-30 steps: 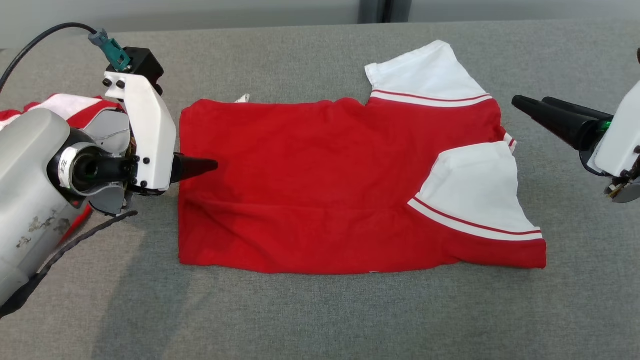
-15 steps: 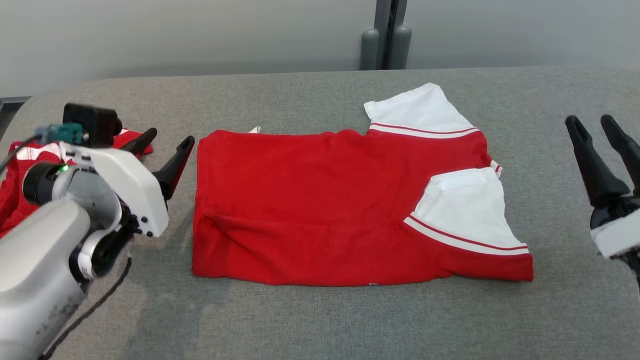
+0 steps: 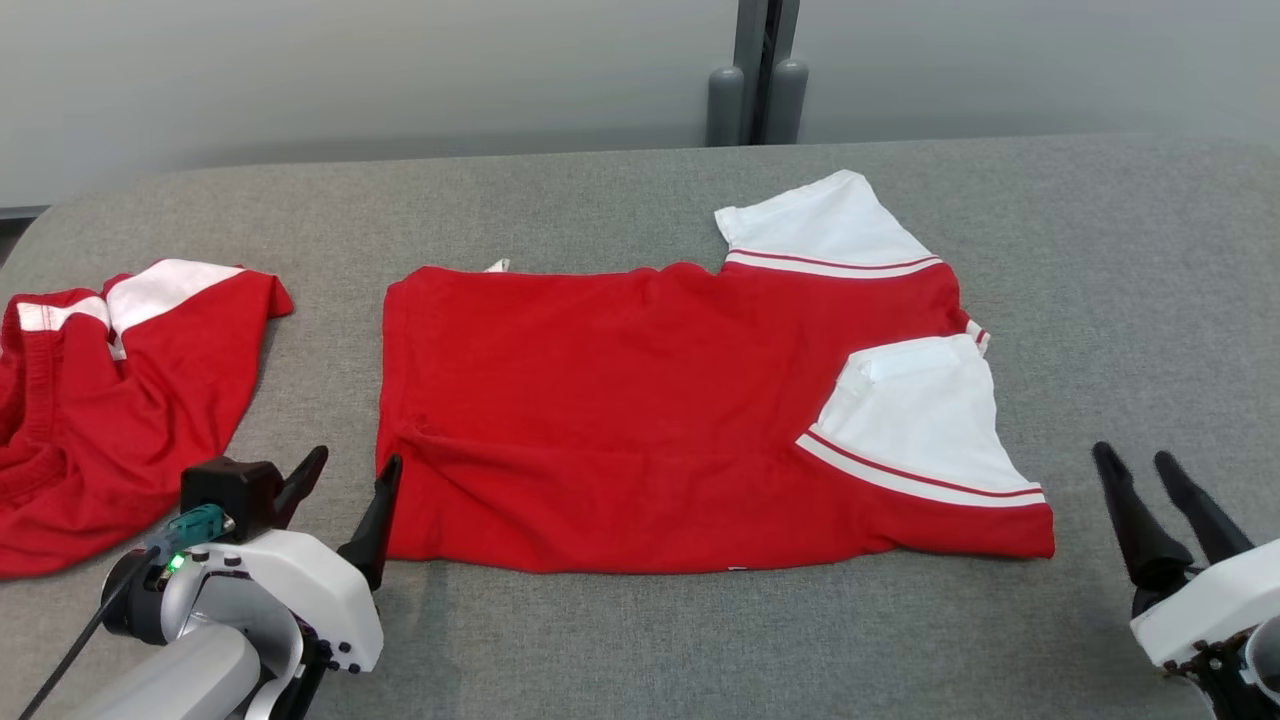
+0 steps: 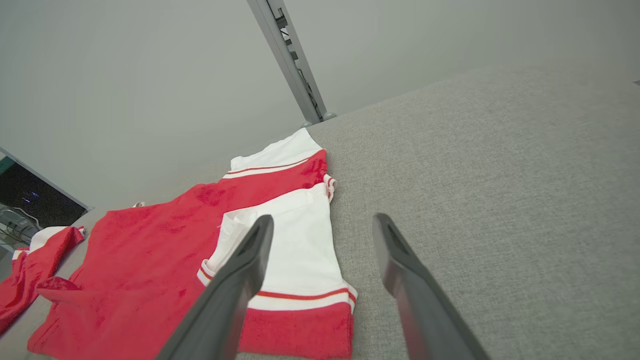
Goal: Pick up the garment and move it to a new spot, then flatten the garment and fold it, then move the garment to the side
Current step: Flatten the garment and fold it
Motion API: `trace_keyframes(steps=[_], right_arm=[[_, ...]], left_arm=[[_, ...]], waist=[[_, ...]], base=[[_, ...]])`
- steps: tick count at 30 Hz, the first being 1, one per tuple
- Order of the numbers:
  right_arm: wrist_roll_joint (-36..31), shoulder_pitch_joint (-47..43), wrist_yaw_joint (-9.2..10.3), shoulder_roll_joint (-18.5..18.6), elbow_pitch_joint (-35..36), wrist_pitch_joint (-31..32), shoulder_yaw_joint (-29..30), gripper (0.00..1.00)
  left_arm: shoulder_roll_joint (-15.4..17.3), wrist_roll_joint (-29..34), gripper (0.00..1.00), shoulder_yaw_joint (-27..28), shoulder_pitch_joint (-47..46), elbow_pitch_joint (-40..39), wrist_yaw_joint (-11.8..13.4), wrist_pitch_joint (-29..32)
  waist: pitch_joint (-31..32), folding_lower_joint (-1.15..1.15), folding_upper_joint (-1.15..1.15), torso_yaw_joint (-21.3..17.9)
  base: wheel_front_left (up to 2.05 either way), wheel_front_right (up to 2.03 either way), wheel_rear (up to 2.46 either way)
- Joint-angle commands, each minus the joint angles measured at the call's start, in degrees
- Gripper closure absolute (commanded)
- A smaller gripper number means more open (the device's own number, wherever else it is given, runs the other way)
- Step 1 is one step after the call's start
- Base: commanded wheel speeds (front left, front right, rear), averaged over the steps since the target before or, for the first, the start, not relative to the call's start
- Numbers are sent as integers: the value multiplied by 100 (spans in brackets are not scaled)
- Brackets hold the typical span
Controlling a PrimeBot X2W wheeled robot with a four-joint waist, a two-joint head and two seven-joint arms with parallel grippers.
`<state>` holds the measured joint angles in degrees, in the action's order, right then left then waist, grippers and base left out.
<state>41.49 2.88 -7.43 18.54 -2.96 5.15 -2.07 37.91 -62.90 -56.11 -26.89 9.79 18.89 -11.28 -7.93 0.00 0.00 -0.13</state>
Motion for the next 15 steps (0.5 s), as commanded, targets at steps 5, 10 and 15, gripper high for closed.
trace_keyframes(steps=[5,10,15], right_arm=[[410,293,-12,169,-833,221,-376,0],[611,624,-12,202,-1464,472,-688,0],[921,804,-12,185,-1831,821,-994,0]], left_arm=[[-87,60,0,-248,-79,204,15,395],[-230,6,0,-442,-206,480,-153,784],[-363,-134,0,-590,-295,762,-330,1220]], waist=[[-186,0,0,52],[-319,0,0,119],[-400,0,0,168]], base=[[0,0,0],[0,0,0],[0,0,0]])
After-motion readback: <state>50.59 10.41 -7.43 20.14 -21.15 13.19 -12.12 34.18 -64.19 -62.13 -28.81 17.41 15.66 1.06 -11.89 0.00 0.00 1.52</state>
